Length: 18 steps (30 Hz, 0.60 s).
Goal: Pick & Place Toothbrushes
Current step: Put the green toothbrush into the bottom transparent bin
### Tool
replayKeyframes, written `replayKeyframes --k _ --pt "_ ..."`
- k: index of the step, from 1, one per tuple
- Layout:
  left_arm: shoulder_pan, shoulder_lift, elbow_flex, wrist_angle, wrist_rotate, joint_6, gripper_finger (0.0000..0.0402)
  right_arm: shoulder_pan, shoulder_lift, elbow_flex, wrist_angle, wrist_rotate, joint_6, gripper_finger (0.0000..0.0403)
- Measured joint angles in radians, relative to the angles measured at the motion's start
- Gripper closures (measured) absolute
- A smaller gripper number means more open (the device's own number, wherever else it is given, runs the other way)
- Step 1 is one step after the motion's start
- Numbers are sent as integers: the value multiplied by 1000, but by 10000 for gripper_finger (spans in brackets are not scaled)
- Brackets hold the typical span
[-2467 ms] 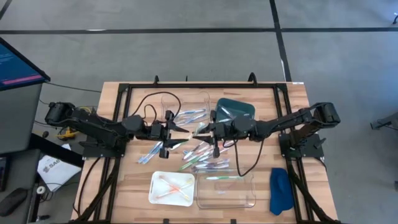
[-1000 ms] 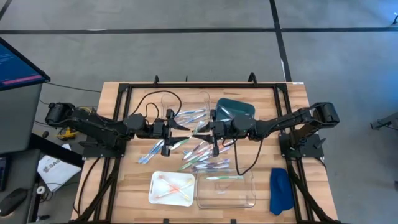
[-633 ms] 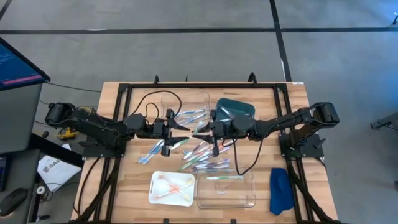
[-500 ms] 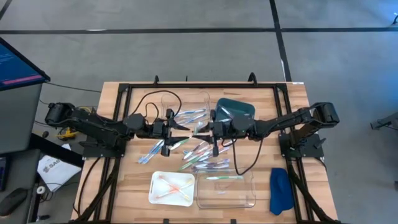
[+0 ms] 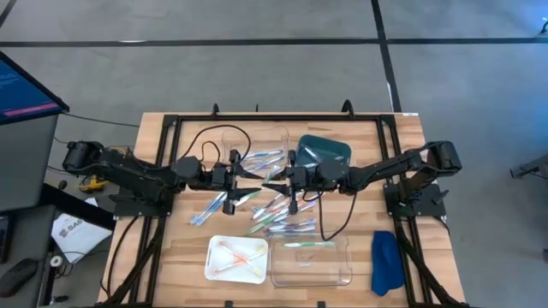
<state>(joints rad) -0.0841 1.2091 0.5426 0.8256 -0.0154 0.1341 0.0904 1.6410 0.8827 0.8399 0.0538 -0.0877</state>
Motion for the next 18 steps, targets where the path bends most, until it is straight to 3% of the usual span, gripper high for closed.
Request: replayKeyframes --k 18 --pt "2 9 0 0 -27 -3 266 5 15 -4 13 0 -1 351"
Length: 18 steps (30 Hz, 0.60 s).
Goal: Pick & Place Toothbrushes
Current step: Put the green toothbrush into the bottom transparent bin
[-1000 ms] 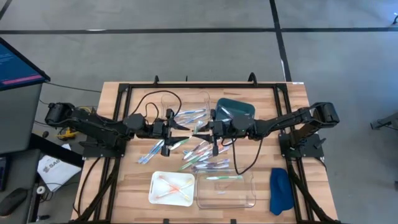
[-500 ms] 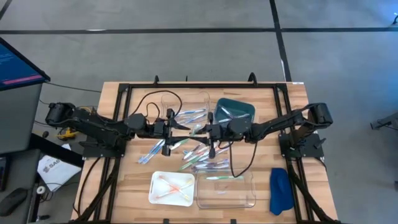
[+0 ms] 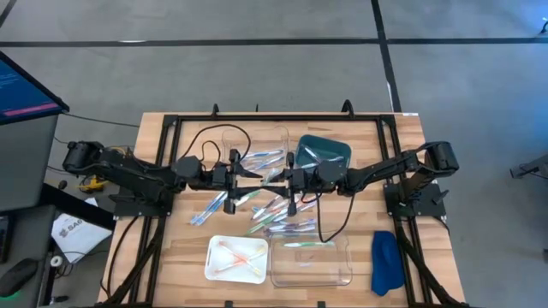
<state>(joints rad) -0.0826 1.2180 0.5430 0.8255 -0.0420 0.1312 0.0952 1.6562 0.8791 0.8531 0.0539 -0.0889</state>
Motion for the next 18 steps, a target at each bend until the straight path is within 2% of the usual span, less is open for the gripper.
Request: replayKeyframes --k 9,18 --pt "0 107 0 116 -7 -4 266 -4 2 -1 -12 -1 12 351" --pt "6 112 0 127 -8 -5 266 -6 2 -1 -46 0 11 351"
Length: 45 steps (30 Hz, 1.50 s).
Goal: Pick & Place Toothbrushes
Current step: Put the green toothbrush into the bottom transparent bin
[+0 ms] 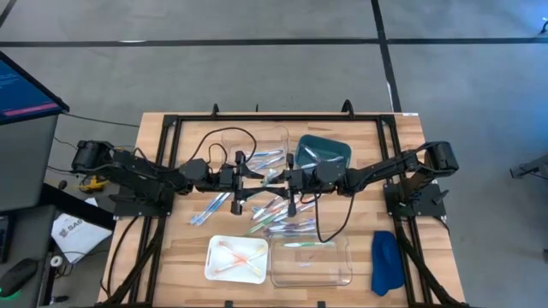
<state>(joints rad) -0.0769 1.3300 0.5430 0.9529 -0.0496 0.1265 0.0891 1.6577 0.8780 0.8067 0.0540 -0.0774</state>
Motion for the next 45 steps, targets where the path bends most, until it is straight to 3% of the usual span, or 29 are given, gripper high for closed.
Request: replayKeyframes --k 10,20,39,45 --pt "0 -1 0 -1 -12 -3 275 -10 0 0 -21 0 26 351" --pt "0 -2 0 -9 -12 -7 364 -14 0 0 -29 -1 24 351" --pt "2 -2 -1 -52 -67 -8 364 -76 -2 2 -187 -20 83 300" --pt "1 -66 0 -138 -82 0 364 -85 -3 2 -205 -39 86 280"
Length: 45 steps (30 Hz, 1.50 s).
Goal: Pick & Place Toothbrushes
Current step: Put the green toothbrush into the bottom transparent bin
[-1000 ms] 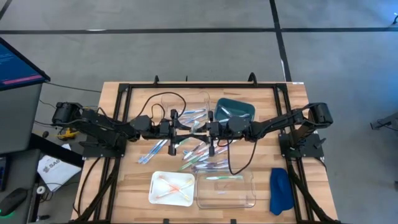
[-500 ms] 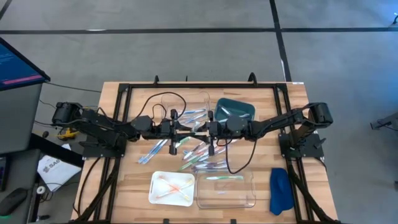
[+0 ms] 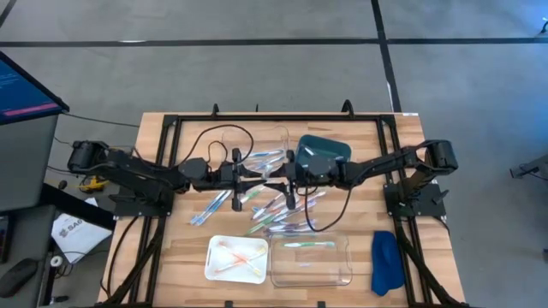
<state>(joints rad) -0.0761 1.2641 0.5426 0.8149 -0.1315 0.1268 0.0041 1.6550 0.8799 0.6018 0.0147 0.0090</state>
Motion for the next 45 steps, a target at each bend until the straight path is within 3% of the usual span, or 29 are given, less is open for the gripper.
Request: replayKeyframes --k 5,10,18,22,29,45 --pt "-1 -92 0 -111 -3 0 364 -10 0 7 -50 -8 18 249" --pt "-1 -161 0 -222 -9 -2 364 -27 0 79 -246 -12 56 209" --pt "-1 -182 0 -269 -10 -4 364 -23 -1 140 -394 -15 53 169" --pt "-1 -182 6 -306 -10 -4 364 -26 -1 142 -430 -15 52 172" --pt "-3 -168 125 -634 -20 -11 364 -48 -1 142 -477 -15 53 190" --pt "-1 -162 162 -786 6 -55 364 -63 -76 141 -652 -15 33 245"
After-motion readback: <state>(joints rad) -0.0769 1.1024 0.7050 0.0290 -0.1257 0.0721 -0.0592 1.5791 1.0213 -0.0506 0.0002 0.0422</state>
